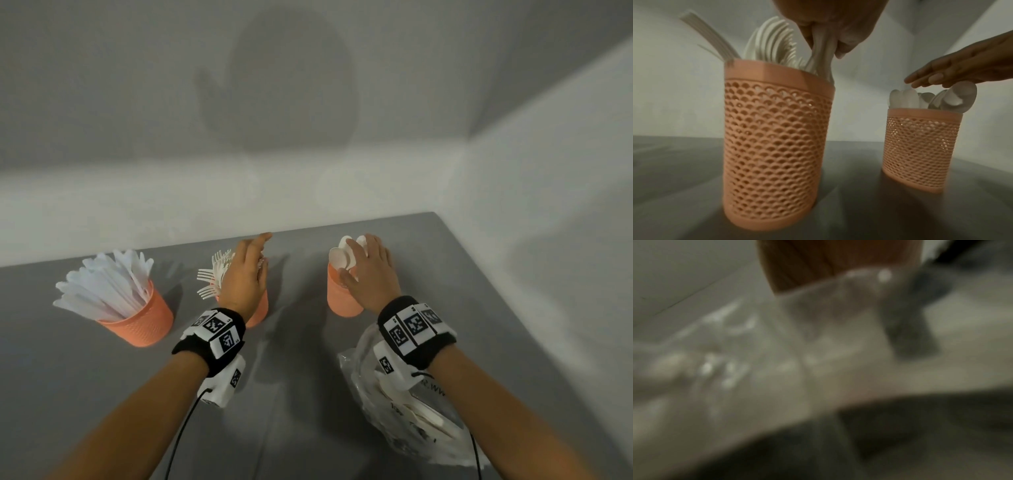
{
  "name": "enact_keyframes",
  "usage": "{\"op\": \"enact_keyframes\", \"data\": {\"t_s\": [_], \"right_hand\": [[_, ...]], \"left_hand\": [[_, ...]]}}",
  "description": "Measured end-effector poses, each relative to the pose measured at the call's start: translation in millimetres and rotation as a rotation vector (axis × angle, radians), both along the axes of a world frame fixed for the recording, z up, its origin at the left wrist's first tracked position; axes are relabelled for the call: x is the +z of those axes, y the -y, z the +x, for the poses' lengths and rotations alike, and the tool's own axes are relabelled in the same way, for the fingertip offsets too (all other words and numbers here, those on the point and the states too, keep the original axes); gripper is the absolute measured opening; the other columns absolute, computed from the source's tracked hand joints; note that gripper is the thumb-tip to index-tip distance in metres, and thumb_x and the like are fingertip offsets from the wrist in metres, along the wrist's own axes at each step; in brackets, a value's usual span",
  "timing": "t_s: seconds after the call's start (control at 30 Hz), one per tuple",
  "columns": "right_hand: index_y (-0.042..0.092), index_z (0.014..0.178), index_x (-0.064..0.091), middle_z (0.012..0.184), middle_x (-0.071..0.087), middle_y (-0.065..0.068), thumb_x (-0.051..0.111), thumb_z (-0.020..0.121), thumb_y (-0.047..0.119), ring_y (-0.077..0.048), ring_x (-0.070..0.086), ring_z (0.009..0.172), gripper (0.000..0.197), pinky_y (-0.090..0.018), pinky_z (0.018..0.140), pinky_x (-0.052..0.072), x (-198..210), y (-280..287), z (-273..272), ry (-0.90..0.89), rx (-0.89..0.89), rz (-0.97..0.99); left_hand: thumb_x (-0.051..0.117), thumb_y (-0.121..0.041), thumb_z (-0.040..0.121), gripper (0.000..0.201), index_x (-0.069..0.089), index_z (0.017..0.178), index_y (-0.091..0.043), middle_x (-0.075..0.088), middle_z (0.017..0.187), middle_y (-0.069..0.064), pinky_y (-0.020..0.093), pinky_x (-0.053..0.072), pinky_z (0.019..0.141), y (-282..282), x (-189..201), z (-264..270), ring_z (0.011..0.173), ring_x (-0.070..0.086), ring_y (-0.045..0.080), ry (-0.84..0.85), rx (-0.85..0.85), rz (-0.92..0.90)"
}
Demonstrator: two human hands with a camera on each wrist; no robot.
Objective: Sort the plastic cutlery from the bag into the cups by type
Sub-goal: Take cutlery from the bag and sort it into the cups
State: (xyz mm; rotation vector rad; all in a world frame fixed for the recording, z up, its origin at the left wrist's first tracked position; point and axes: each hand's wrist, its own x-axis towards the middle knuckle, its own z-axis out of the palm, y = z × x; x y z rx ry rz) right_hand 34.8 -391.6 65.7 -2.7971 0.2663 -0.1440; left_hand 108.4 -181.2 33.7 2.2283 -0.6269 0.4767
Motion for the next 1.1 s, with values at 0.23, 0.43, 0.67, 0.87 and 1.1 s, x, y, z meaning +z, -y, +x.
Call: {"op": "enact_keyframes", "data": {"t_s": [0.23, 0.43, 0.67, 0.87, 1.1], "right_hand": [[0.014, 0.148, 0.014, 0.156, 0.000, -0.020, 0.036, 0.096, 0.042, -0.031, -0.005, 0.146, 0.063, -0.042, 0.117, -0.001, -8.5, -1.8, 9.1, -0.104, 0.005, -0.082], [0.014, 0.148, 0.013, 0.157, 0.000, -0.017, 0.033, 0.096, 0.044, -0.031, 0.001, 0.146, 0.063, -0.044, 0.117, 0.004, -15.6, -0.1, 10.6, -0.161, 0.072, -0.244], [0.018, 0.149, 0.006, 0.158, -0.006, -0.013, 0.040, 0.089, 0.057, -0.029, -0.003, 0.146, 0.079, -0.052, 0.115, 0.004, -12.8, 2.2, 12.1, -0.247, 0.090, -0.290], [0.024, 0.150, 0.003, 0.159, -0.009, -0.009, 0.039, 0.088, 0.061, -0.028, -0.008, 0.146, 0.080, -0.055, 0.114, -0.003, -5.4, 2.6, 8.0, -0.280, 0.069, -0.182], [0.014, 0.140, 0.040, 0.149, 0.033, -0.015, 0.051, 0.089, 0.042, -0.028, 0.029, 0.139, 0.059, -0.043, 0.112, 0.024, 31.4, 16.6, -31.7, -0.024, 0.046, 0.168]], "left_hand": [[0.042, -0.021, 0.090, 0.029, 0.064, 0.105, -0.008, 0.068, 0.093, 0.010, 0.045, 0.025, 0.103, -9.5, 1.1, 12.5, 0.094, 0.066, 0.031, 0.316, 0.148, 0.381], [0.016, -0.035, 0.093, 0.060, 0.054, 0.126, -0.002, 0.059, 0.129, 0.016, 0.056, 0.007, 0.113, -10.3, -6.8, -0.8, 0.128, 0.047, 0.033, 0.041, 0.222, 0.562], [0.035, -0.041, 0.097, 0.068, 0.023, 0.142, 0.008, 0.026, 0.149, 0.027, 0.047, 0.015, 0.116, -7.5, 2.4, -2.6, 0.140, 0.023, 0.038, -0.180, 0.254, 0.617], [0.040, -0.018, 0.093, 0.050, 0.037, 0.131, 0.015, 0.045, 0.131, 0.034, 0.053, 0.031, 0.106, -6.2, 5.1, 4.8, 0.120, 0.043, 0.046, -0.231, 0.213, 0.595], [0.036, -0.032, 0.097, 0.063, 0.017, 0.144, 0.006, 0.017, 0.152, 0.027, 0.049, 0.006, 0.116, 11.6, 10.9, -14.9, 0.143, 0.011, 0.040, -0.186, 0.221, 0.546]]}}
